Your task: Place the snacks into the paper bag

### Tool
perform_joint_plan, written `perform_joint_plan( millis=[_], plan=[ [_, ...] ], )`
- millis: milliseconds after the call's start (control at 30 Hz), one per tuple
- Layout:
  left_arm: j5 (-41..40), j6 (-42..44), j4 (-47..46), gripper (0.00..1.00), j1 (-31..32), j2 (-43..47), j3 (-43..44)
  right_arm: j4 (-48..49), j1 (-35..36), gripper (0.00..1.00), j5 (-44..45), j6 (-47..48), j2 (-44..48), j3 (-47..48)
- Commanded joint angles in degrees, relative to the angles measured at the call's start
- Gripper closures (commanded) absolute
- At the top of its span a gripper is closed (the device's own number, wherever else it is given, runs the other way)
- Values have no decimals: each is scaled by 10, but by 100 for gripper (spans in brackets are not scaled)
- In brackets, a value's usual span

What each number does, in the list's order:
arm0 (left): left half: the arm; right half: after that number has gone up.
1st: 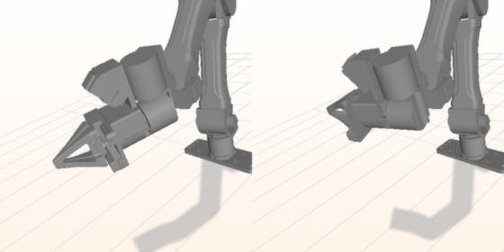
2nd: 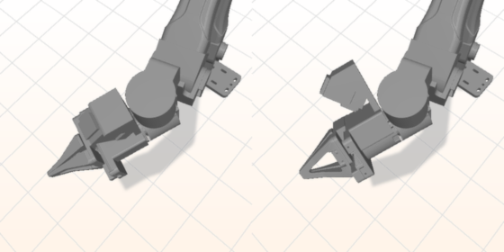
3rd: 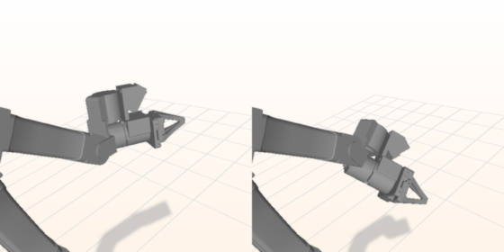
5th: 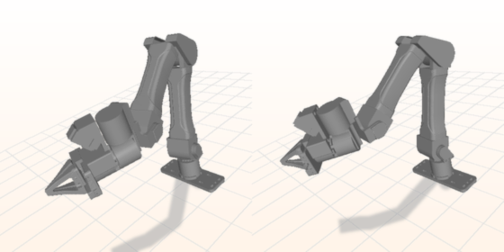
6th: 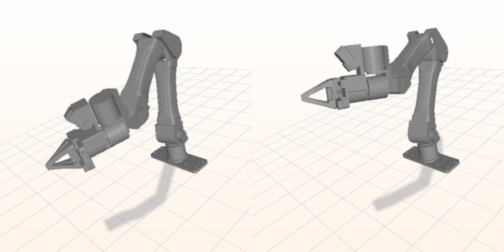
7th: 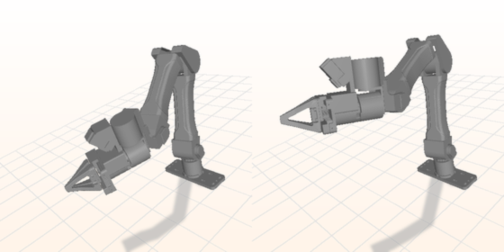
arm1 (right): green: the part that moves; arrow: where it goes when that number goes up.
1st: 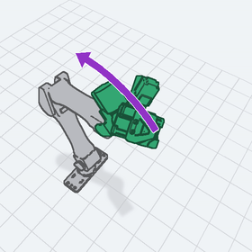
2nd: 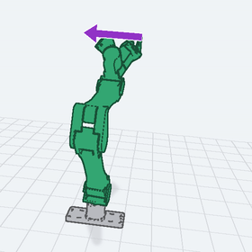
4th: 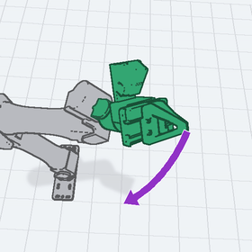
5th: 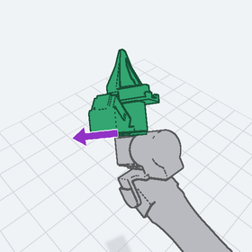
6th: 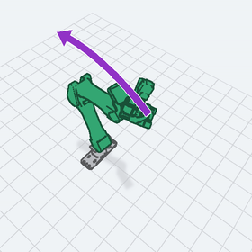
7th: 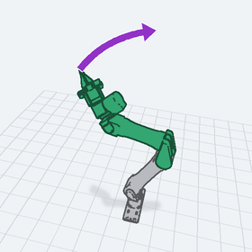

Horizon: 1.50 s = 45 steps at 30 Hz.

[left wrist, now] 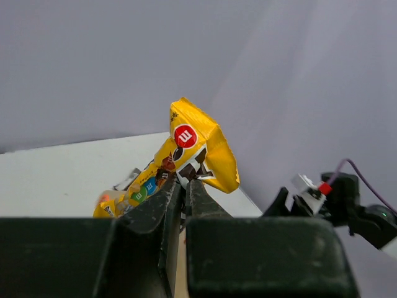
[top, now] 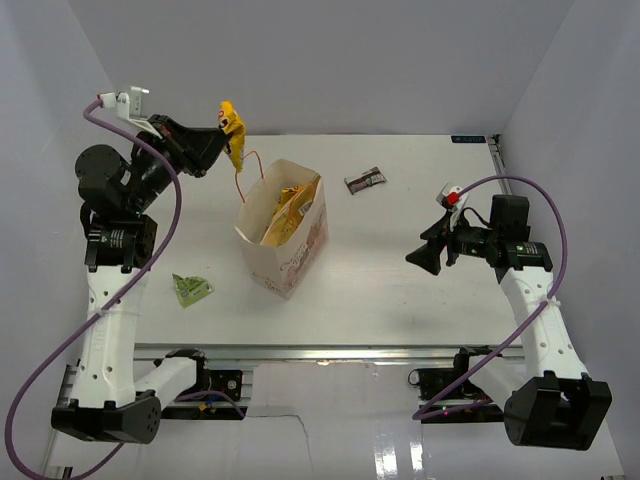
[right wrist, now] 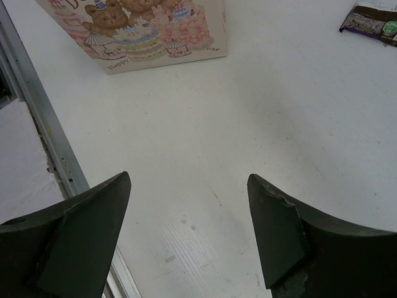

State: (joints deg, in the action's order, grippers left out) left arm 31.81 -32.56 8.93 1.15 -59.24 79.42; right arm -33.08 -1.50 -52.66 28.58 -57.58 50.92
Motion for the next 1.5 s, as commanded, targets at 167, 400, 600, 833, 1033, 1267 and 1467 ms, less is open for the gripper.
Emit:
perform_joint_plan(
  millis=[167, 400, 600, 833, 1033, 1267, 1467],
  plan=[
    [33, -15, -21, 100, 117, -45, 11, 4, -11, 18, -8, 8, 5, 4],
    [-12, 36, -7, 100, 169, -119, 17, 3, -16, 18, -5, 7, 18, -4],
    [-87, 91, 31, 100, 169, -137, 2, 3, -18, 18, -4, 7, 35, -19],
    [-111, 119, 51, 100, 169, -171, -7, 4, -18, 18, -9, 6, 40, -26],
    [-130, 101, 62, 66, 169, -159, -28, 3, -18, 18, -11, 6, 48, -34],
    [-117, 44, 116, 30, 169, -141, 59, 4, -18, 18, -2, 5, 51, -38],
    [-340, -27, 234, 30, 169, -20, 26, 6, -18, 18, 24, -3, 51, -41]
  ],
)
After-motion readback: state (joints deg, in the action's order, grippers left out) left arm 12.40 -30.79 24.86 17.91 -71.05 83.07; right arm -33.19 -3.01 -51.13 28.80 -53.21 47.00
